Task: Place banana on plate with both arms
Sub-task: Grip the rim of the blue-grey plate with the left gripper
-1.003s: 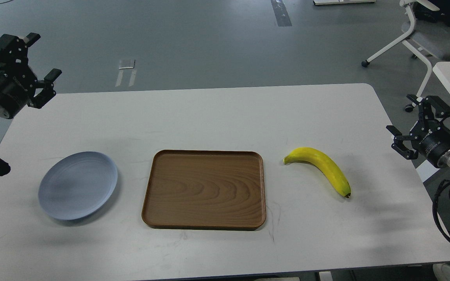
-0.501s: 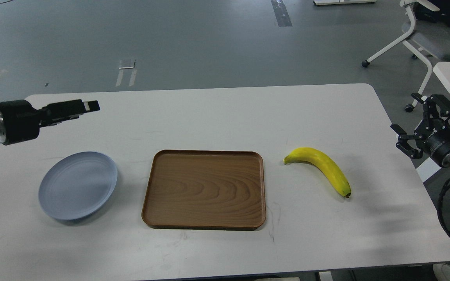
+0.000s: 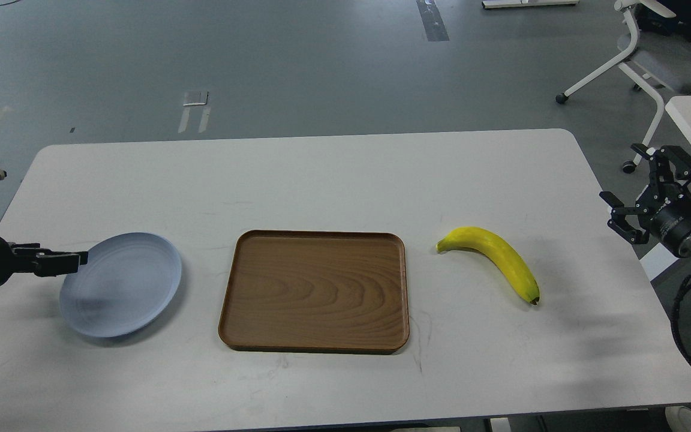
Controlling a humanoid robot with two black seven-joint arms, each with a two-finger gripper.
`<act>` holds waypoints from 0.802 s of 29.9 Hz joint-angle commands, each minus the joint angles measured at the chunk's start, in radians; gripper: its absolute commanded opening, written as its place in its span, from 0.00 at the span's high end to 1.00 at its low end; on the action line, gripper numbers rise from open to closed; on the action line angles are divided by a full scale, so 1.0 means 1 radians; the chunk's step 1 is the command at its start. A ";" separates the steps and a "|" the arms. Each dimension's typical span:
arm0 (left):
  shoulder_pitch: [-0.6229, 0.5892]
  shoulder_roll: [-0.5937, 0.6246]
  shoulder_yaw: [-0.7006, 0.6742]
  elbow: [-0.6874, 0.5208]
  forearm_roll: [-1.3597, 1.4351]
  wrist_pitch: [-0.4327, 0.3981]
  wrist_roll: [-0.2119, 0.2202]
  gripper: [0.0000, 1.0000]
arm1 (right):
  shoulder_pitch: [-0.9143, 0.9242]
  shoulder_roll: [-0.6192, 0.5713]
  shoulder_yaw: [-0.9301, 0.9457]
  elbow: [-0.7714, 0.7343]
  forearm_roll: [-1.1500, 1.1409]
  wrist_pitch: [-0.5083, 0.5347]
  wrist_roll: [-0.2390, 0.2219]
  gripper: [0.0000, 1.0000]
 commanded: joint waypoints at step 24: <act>0.085 -0.058 0.004 0.091 -0.078 0.004 0.000 0.28 | -0.006 0.006 -0.003 -0.005 -0.005 0.000 0.000 0.00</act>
